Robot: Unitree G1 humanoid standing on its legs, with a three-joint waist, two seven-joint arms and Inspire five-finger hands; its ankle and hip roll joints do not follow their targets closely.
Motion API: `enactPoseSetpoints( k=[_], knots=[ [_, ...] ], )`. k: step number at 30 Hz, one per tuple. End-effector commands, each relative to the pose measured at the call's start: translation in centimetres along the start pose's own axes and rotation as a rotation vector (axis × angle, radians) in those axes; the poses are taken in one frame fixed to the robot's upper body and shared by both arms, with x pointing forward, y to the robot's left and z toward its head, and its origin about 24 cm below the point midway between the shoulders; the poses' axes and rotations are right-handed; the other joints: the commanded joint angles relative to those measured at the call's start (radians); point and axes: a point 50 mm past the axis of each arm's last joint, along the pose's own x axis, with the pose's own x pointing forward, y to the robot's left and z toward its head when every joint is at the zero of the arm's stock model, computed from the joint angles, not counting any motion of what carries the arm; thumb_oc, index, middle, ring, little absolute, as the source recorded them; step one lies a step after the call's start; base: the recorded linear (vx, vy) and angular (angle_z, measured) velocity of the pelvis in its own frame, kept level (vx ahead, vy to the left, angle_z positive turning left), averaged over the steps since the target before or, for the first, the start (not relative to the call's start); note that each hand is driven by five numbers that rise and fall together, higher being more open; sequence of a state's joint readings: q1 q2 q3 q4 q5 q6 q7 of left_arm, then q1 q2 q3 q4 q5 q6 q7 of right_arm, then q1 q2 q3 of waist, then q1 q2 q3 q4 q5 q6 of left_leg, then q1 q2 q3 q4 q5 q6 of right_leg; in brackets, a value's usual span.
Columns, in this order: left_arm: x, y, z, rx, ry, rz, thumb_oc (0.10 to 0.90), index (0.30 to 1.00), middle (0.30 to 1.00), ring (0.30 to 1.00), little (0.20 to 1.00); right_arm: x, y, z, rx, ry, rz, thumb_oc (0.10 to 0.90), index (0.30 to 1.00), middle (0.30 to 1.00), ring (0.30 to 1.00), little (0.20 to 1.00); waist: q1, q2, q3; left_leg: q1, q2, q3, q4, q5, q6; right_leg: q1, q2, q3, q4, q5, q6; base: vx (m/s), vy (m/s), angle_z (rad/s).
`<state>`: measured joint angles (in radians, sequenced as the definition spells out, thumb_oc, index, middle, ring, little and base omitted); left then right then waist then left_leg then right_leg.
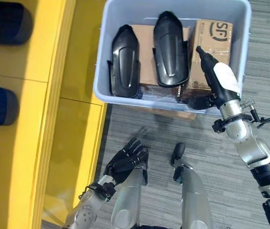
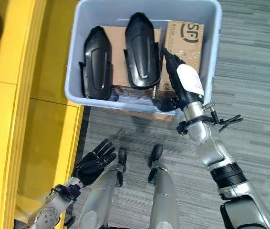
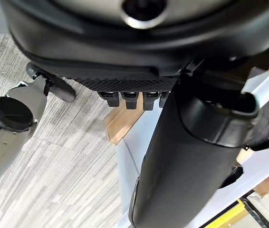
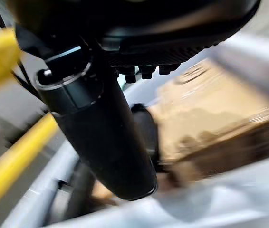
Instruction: Move parts from the plastic box to the shelf.
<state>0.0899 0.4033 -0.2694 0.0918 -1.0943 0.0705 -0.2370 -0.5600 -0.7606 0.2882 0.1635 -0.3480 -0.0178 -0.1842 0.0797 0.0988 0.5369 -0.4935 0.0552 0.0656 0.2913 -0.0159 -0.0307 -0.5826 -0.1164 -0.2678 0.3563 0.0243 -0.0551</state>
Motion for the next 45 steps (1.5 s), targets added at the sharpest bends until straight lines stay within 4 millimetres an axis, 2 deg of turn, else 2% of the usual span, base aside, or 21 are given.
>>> enactPoseSetpoints(
  k=[1,4,6,19,25,30,31,38,41,43,44,45],
  knots=[
    [-0.9,-1.3,1.2,0.009,-0.072,-0.054,0.900,1.000,1.000,1.000,1.000,2.1,-5.1,4.6,0.002,-0.225,-0.224,0.900,1.000,1.000,1.000,1.000,0.029,-0.011,-0.017,0.027,0.043,-0.018,-0.109,0.088,-0.008,0.055,0.016,0.088,0.114,-0.156,0.078,-0.04,-0.046,-0.07],
    [-0.9,-1.2,1.6,0.023,-0.073,-0.054,0.900,1.000,1.000,1.000,1.000,2.4,-5.1,2.9,-0.144,-0.174,-0.221,0.900,1.000,1.000,1.000,1.000,0.036,-0.011,-0.017,0.017,0.042,-0.024,-0.118,0.092,-0.007,0.050,0.017,0.083,0.100,-0.150,0.081,-0.05,-0.038,0.03],
    [-0.8,-1.3,1.7,0.028,-0.071,-0.057,0.900,1.000,1.000,1.000,1.000,2.6,-5.4,2.8,-0.179,-0.176,-0.222,0.900,1.000,1.000,1.000,1.000,0.039,-0.010,-0.017,0.016,0.038,-0.027,-0.121,0.093,-0.006,0.051,0.017,0.081,0.095,-0.149,0.081,-0.03,-0.023,0.11],
    [-0.5,-1.4,1.2,0.033,-0.021,-0.077,0.900,1.000,1.000,1.000,1.000,4.1,-5.8,3.8,-0.320,-0.212,-0.281,0.900,1.000,1.000,1.000,1.000,0.068,-0.001,-0.017,0.005,0.025,-0.042,-0.126,0.094,-0.007,0.046,0.010,0.062,0.100,-0.152,0.082,0.00,-0.002,0.01],
    [-0.3,-1.5,1.0,0.039,-0.016,-0.086,0.900,1.000,1.000,1.000,1.000,4.9,-4.8,3.6,-0.406,-0.185,-0.256,0.900,1.000,1.000,1.000,1.000,0.085,0.009,-0.017,-0.006,0.020,-0.048,-0.131,0.097,-0.008,0.034,0.005,0.051,0.103,-0.152,0.083,-0.02,0.003,0.06],
    [0.1,-1.7,0.8,0.050,0.016,-0.106,0.900,1.000,1.000,1.000,1.000,5.4,-3.4,1.7,-0.453,-0.088,-0.208,0.900,1.000,1.000,1.000,1.000,0.098,0.018,-0.017,-0.018,0.018,-0.052,-0.135,0.102,-0.010,0.023,0.001,0.042,0.104,-0.151,0.084,-0.03,-0.006,0.06],
    [0.2,-1.8,0.6,0.049,0.022,-0.113,0.900,1.000,1.000,1.000,1.000,5.6,-3.2,0.9,-0.551,-0.070,-0.221,0.900,1.000,1.000,1.000,1.000,0.107,0.025,-0.017,-0.028,0.016,-0.054,-0.139,0.103,-0.009,0.014,-0.002,0.035,0.101,-0.148,0.084,-0.04,-0.013,0.01],
    [0.7,-2.1,0.6,0.056,0.023,-0.127,0.900,1.000,1.000,1.000,1.000,6.4,-2.4,0.7,-0.645,-0.045,-0.186,0.900,1.000,1.000,1.000,1.000,0.120,0.035,-0.017,-0.041,0.014,-0.056,-0.153,0.112,-0.011,0.000,-0.006,0.025,0.095,-0.144,0.086,-0.02,-0.004,0.02],
    [0.7,-2.2,0.5,0.057,0.028,-0.134,0.900,1.000,1.000,1.000,1.000,6.4,-2.0,0.0,-0.706,-0.011,-0.189,0.900,1.000,1.000,1.000,1.000,0.128,0.042,-0.017,-0.046,0.013,-0.057,-0.160,0.116,-0.013,-0.005,-0.008,0.020,0.094,-0.144,0.087,0.00,0.000,0.00],
    [0.8,-2.2,0.5,0.055,0.028,-0.138,0.900,1.000,1.000,1.000,1.000,6.4,-2.1,-0.3,-0.761,-0.009,-0.208,0.900,1.000,1.000,1.000,1.000,0.132,0.045,-0.017,-0.050,0.012,-0.057,-0.162,0.116,-0.013,-0.009,-0.009,0.017,0.093,-0.144,0.087,-0.02,0.000,0.03],
    [0.8,-2.2,0.5,0.056,0.029,-0.144,0.900,1.000,1.000,1.000,1.000,6.4,-2.6,-0.3,-0.878,-0.031,-0.298,0.900,1.000,1.000,1.000,1.000,0.136,0.048,-0.017,-0.054,0.013,-0.058,-0.167,0.120,-0.012,-0.014,-0.010,0.014,0.093,-0.142,0.089,-0.03,0.004,0.08],
    [0.8,-2.2,0.5,0.057,0.028,-0.147,0.900,1.000,1.000,1.000,1.000,6.5,-2.9,-0.1,-0.912,-0.046,-0.326,0.900,1.000,1.000,1.000,1.000,0.137,0.050,-0.017,-0.055,0.012,-0.058,-0.168,0.121,-0.012,-0.016,-0.010,0.013,0.092,-0.141,0.089,-0.03,0.009,0.08]
  ],
)
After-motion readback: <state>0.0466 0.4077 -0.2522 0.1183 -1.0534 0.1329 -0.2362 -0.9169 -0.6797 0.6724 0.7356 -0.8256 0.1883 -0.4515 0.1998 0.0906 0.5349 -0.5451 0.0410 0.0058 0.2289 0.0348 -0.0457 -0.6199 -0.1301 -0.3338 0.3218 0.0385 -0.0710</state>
